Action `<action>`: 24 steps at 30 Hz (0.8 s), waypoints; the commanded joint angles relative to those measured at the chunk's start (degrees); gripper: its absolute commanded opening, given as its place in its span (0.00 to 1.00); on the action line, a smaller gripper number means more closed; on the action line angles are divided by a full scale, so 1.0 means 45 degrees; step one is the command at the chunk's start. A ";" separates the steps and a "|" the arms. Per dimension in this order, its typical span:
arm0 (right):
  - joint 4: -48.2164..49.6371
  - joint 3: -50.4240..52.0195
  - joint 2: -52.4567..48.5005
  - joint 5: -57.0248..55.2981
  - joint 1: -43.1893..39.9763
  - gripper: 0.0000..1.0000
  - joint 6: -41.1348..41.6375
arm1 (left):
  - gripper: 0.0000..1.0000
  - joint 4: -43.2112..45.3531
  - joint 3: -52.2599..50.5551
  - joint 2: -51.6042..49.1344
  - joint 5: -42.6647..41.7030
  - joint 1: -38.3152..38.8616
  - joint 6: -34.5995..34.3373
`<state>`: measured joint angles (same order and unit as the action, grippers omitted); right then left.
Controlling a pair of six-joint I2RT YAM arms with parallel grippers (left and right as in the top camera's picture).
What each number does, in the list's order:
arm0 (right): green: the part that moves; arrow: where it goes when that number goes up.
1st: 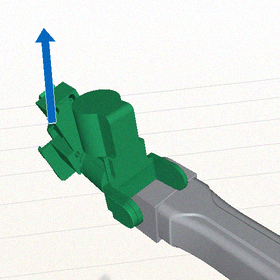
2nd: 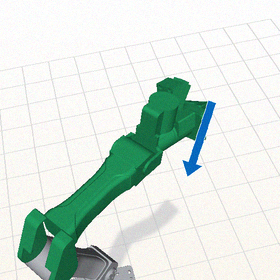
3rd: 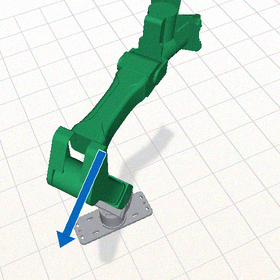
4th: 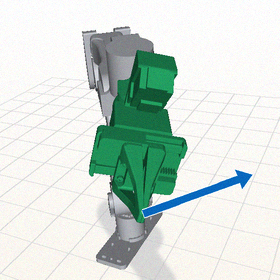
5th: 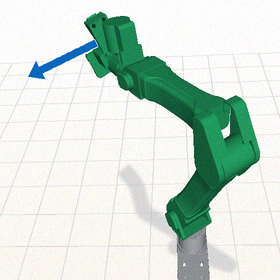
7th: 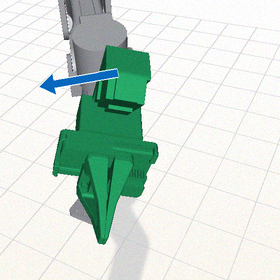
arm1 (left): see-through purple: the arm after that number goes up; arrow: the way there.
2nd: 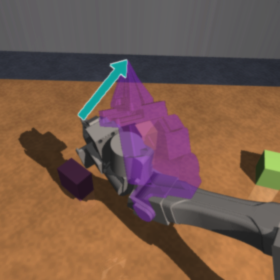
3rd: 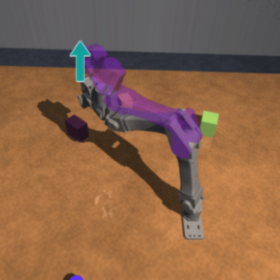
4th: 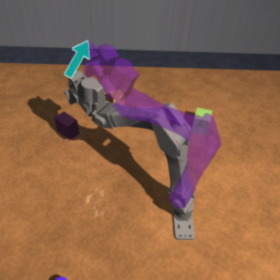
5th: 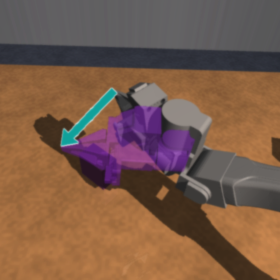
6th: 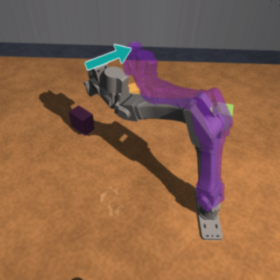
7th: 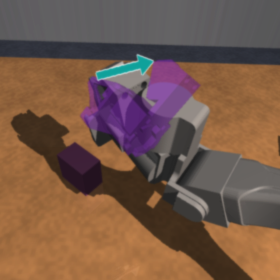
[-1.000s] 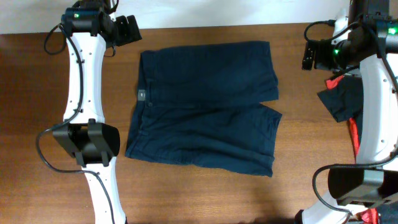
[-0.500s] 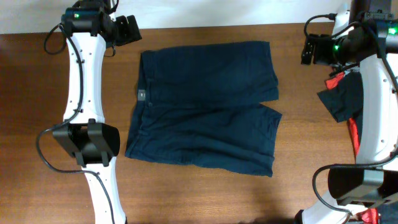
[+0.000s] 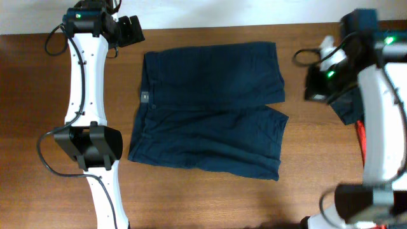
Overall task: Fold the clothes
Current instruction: 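Move the right gripper to the bottom-right leg hem and grasp it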
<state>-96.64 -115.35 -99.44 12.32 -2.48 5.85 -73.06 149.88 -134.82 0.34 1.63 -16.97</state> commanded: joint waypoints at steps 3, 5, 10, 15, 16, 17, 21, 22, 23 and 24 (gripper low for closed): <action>0.0996 0.3410 0.3531 -0.1948 0.3045 0.04 0.2837 | 0.99 0.0019 0.0029 -0.0034 0.0126 0.0015 0.0015; 0.1690 0.5183 0.4337 -0.2200 0.3759 0.04 0.3701 | 0.99 0.0019 0.0029 -0.0034 0.0126 0.0015 0.0015; 0.3274 0.9428 0.5042 -0.2118 0.4129 0.04 0.5275 | 0.99 0.0019 0.0029 -0.0034 0.0126 0.0019 0.0015; 0.5338 1.2721 0.4988 -0.1695 0.4109 0.10 0.6144 | 0.99 0.0019 0.0029 -0.0034 0.0126 0.0015 0.0015; 0.5498 1.2905 0.4988 -0.1710 0.4109 0.14 0.6154 | 0.99 0.0019 0.0029 -0.0034 0.0126 0.0015 0.0015; 0.5741 1.3114 0.4993 -0.1846 0.4109 0.25 0.6159 | 0.99 0.0019 0.0029 -0.0034 0.0126 0.0015 0.0015; 0.6397 1.3804 0.4993 -0.1889 0.4109 0.40 0.6960 | 0.99 0.0019 0.0029 -0.0034 0.0126 0.0015 0.0015; 0.6703 1.4071 0.4993 -0.1889 0.4109 0.40 0.7038 | 0.99 0.0019 0.0029 -0.0034 0.0126 0.0015 0.0015; 0.7023 1.4377 0.4993 -0.1889 0.4104 0.40 0.7232 | 0.99 0.0019 0.0029 -0.0034 0.0126 0.0015 0.0015; 0.7407 1.4702 0.4993 -0.1894 0.4104 0.43 0.7295 | 0.99 0.0019 0.0029 -0.0034 0.0126 0.0019 0.0015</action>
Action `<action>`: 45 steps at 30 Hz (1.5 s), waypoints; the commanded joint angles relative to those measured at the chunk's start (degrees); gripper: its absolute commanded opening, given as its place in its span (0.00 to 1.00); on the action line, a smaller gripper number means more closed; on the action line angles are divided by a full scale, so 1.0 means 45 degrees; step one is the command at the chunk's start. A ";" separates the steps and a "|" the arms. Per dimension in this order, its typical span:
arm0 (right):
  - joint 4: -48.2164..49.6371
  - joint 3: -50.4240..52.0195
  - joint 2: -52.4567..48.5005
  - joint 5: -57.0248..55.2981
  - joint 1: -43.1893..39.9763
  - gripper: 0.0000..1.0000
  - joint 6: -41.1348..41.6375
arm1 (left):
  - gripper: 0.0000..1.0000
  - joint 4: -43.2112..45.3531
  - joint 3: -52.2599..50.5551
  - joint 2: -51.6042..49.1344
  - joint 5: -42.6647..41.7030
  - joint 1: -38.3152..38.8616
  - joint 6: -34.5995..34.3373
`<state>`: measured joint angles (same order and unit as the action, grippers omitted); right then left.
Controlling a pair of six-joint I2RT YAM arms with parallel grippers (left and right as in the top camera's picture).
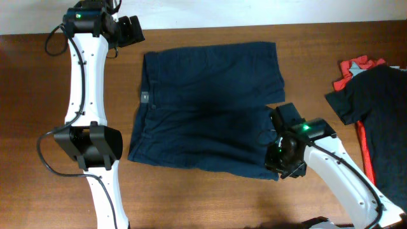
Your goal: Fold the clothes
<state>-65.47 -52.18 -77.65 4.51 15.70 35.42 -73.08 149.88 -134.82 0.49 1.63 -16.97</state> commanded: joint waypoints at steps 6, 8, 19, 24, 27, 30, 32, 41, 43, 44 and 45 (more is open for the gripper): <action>0.1443 0.1821 0.0151 -0.0102 -0.1020 0.58 0.1005 | 0.99 0.0024 0.0029 -0.0034 0.0092 0.0024 0.0015; 0.2016 0.2506 0.0151 0.0359 -0.2055 0.67 0.0928 | 0.99 0.0024 0.0029 -0.0034 0.0092 0.0024 0.0015; 0.3954 0.3745 0.0151 0.3847 -0.3745 0.73 -0.0243 | 0.99 0.0024 0.0029 -0.0034 0.0092 0.0029 0.0015; 0.3997 0.3793 0.0151 0.4663 -0.3745 0.72 0.0083 | 0.99 0.0024 0.0029 -0.0034 0.0092 0.0015 0.0015; 0.4002 0.3939 0.0151 0.4614 -0.3745 0.72 0.0345 | 0.99 0.0024 0.0029 -0.0034 0.0092 0.0015 0.0015; 0.4430 0.4333 0.0151 0.4614 -0.3745 0.72 0.0724 | 0.99 0.0024 0.0029 -0.0034 0.0092 0.0024 0.0015; 0.4828 0.4522 0.0151 0.4614 -0.3745 0.72 0.0942 | 0.99 0.0024 0.0029 -0.0034 0.0092 0.0024 0.0015; 0.5391 0.4682 0.0151 0.4663 -0.3745 0.41 0.1234 | 0.99 0.0024 0.0029 -0.0034 0.0092 0.0015 0.0015; 0.5459 0.4682 0.0151 0.4609 -0.3745 0.41 0.1229 | 0.99 0.0024 0.0029 -0.0034 0.0092 0.0015 0.0015; 0.5469 0.4682 0.0151 0.4609 -0.3745 0.41 0.1229 | 0.99 0.0024 0.0029 -0.0034 0.0092 0.0019 0.0015; 0.5474 0.4682 0.0151 0.4609 -0.3745 0.41 0.1229 | 0.99 0.0024 0.0029 -0.0034 0.0092 0.0019 0.0015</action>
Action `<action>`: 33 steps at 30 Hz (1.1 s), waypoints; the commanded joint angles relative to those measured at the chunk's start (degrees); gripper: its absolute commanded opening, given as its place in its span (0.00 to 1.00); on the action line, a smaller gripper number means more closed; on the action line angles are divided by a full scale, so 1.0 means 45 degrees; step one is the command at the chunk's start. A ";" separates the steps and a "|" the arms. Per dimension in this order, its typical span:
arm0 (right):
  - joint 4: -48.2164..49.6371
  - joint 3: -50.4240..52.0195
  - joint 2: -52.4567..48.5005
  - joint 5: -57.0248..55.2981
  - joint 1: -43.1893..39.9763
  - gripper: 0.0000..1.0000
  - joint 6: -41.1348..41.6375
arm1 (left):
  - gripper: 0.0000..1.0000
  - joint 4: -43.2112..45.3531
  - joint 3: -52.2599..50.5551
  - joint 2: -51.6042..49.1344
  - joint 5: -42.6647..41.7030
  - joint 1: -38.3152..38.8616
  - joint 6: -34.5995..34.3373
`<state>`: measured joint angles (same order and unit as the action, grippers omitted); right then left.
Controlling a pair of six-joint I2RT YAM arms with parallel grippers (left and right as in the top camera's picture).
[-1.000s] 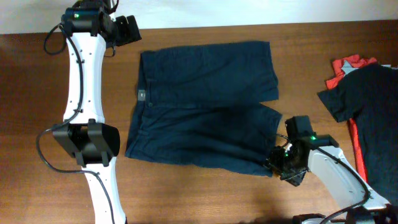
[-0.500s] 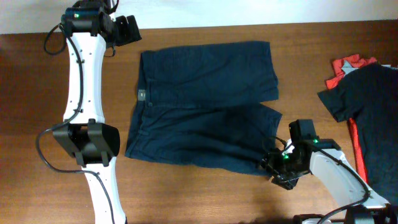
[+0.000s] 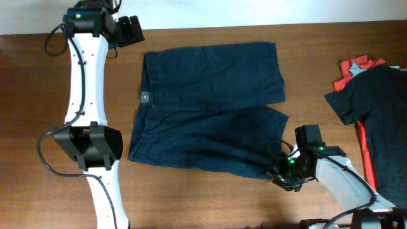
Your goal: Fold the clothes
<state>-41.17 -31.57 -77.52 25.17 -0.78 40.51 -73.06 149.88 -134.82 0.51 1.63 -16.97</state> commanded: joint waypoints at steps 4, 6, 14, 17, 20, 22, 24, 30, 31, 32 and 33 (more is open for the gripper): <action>0.0136 0.0102 0.0121 0.0010 -0.0083 0.17 0.0058 | 0.99 0.0019 0.0029 -0.0034 0.0087 0.0019 0.0015; 0.0165 0.0102 0.0121 -0.0034 -0.0083 0.14 0.0053 | 0.99 0.0019 0.0029 -0.0034 0.0087 0.0015 0.0015; 0.0248 0.0097 0.0121 -0.0010 -0.0083 0.04 -0.0277 | 0.99 0.0019 0.0029 -0.0034 0.0087 0.0015 0.0015; 0.0257 0.0097 0.0121 0.0029 -0.0083 0.04 -0.0277 | 0.99 0.0019 0.0029 -0.0034 0.0087 0.0015 0.0015; 0.0257 0.0097 0.0121 0.0039 -0.0083 0.04 -0.0272 | 0.99 0.0019 0.0029 -0.0034 0.0087 0.0019 0.0015; 0.0257 0.0097 0.0121 0.0039 -0.0083 0.04 -0.0272 | 0.99 0.0019 0.0029 -0.0034 0.0087 0.0015 0.0015; 0.0257 0.0097 0.0121 0.0034 -0.0083 0.04 -0.0272 | 0.99 0.0019 0.0029 -0.0034 0.0087 0.0015 0.0015; 0.0248 0.0102 0.0121 0.0010 -0.0083 0.04 -0.0277 | 0.99 0.0019 0.0029 -0.0034 0.0087 0.0019 0.0015; 0.0238 0.0102 0.0121 -0.0024 -0.0083 0.04 -0.0277 | 0.99 0.0019 0.0029 -0.0034 0.0087 0.0019 0.0015; 0.0238 0.0102 0.0121 -0.0029 -0.0083 0.04 -0.0277 | 0.99 0.0019 0.0029 -0.0034 0.0087 0.0019 0.0015; 0.0243 0.0102 0.0121 -0.0034 -0.0083 0.04 -0.0277 | 0.99 0.0019 0.0029 -0.0034 0.0087 0.0019 0.0015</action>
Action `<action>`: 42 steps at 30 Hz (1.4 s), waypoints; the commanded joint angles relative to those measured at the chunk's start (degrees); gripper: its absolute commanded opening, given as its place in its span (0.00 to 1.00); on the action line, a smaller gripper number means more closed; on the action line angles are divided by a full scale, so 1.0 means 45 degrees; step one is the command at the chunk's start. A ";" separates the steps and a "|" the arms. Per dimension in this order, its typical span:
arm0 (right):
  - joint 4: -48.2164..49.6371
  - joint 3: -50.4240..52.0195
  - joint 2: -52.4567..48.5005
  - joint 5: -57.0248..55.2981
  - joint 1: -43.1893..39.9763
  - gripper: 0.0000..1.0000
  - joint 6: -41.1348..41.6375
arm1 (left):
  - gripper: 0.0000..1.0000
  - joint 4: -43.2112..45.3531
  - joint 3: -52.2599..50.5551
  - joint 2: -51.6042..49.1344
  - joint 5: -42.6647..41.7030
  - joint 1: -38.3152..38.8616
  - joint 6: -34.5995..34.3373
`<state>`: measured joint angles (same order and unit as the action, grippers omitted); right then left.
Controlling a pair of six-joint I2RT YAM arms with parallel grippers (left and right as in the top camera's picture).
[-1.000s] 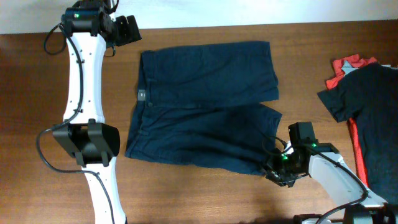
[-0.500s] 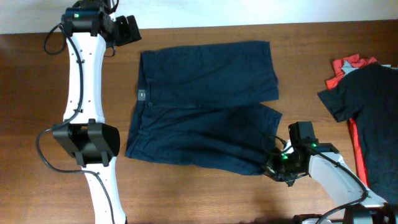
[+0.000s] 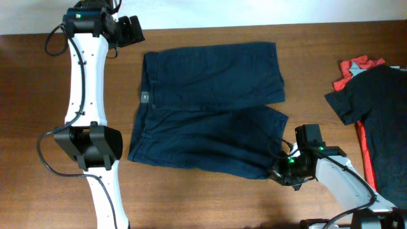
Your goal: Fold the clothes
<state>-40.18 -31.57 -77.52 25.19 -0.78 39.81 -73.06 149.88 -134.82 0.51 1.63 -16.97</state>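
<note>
Dark navy shorts lie flat on the wooden table, waistband to the left and both legs pointing right. My right gripper is down at the near right corner of the lower leg's hem, its fingers hidden under the wrist. Whether it grips the cloth cannot be told. My left gripper hangs at the far left, beyond the waistband's far corner, its fingers apart and holding nothing.
A black garment over a red one lies at the right edge. The left arm's white links run along the table's left side, next to the waistband.
My right gripper stays at the hem corner of the lower leg, shifted only slightly. The shorts and the left arm have not moved.
The right arm was first raised at the far right, over the pile of clothes. Then its gripper was over the right edge of the lower leg. Later it was down at that leg's near right corner, where it still is.
</note>
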 commanded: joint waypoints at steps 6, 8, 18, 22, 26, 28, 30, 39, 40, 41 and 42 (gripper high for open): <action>0.0029 0.0117 0.0121 -0.0078 -0.0083 0.04 -0.0233 | 0.99 0.0073 0.0029 -0.0034 0.0087 0.0015 0.0015; 0.0034 0.0117 0.0121 -0.0078 -0.0083 0.04 -0.0330 | 0.90 0.0083 0.0029 -0.0034 0.0141 0.0015 0.0034; 0.0131 0.0117 0.0121 -0.0078 -0.0083 0.04 -0.0461 | 0.31 -0.5260 0.0010 0.0092 0.0005 0.0029 0.0835; 0.0087 0.0126 0.0121 -0.0092 -0.0083 0.04 -0.0704 | 0.31 -0.5260 -0.0704 0.1389 -0.0690 0.0029 0.0835; 0.0092 0.0126 0.0121 -0.0121 -0.0083 0.04 -0.0695 | 0.31 -0.5260 -0.3390 0.4012 -0.0675 0.0121 0.0816; 0.0121 0.0126 0.0121 -0.0112 -0.0083 0.04 -0.0695 | 0.32 -0.5255 -0.5017 0.5251 -0.0476 0.0316 0.0602; 0.0131 0.0126 0.0121 -0.0107 -0.0083 0.04 -0.0695 | 0.32 -0.5207 -0.7038 0.6649 0.0384 0.0670 -0.0199; 0.0136 0.0126 0.0121 -0.0175 -0.0083 0.04 -0.0699 | 0.61 -0.1399 -1.6640 1.1375 0.1185 0.1297 -0.2220; 0.0136 0.0126 0.0121 -0.0185 -0.0083 0.04 -0.0704 | 0.64 -0.0850 -1.7350 1.1482 0.1064 0.1297 -0.2278; 0.0131 0.0126 0.0121 -0.0209 -0.0083 0.04 -0.0704 | 0.65 -0.0413 -1.7864 1.1511 0.0971 0.1297 -0.2327; 0.0131 0.0126 0.0121 -0.0219 -0.0083 0.04 -0.0704 | 0.65 0.0398 -1.8666 1.1511 0.0758 0.1297 -0.2322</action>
<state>-39.57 -31.22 -77.30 24.97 -0.78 37.06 -76.18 73.78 -84.33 4.89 7.53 -24.56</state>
